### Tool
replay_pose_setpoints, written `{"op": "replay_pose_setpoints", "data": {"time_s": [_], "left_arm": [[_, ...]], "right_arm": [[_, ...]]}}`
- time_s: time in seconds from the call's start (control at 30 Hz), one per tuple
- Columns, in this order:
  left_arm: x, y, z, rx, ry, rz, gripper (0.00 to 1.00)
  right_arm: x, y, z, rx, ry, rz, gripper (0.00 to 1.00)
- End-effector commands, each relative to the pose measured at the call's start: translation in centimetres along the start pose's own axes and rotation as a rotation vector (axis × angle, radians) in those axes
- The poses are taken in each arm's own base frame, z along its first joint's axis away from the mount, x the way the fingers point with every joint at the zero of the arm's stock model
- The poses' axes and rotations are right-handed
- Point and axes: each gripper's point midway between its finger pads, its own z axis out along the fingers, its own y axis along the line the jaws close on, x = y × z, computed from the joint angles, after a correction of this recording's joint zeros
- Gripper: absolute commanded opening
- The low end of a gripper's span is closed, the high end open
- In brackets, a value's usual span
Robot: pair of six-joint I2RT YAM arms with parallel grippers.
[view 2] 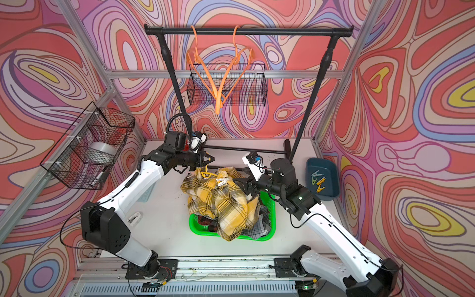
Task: Remove the clothespins securing long-sleeve shirts to the hanger
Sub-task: Remove the clamp from the hanger.
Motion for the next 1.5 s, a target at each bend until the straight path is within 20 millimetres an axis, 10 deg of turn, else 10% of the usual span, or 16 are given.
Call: {"op": "replay_pose_setpoints", "data": {"time_s": [0.0,1.0,1.47], "left_arm": [[2.3,0.7,0.0,-0.036,0.106,-0.032,0.00],[1.7,0.3,0.5,-0.011,0.136,-0.047,0.00],[1.6,0.0,0.7,0.010,0.139,-0.049,0.00]], "right_arm": [[1.0,1.3,1.0,0.012,0.094,-0.131,0.65],[3.2,3.5,7.1,0.006,0.174,-0.264,0.65],[2.9,3.1,8.0,0.022,0.168,-0.283,0.41]]}}
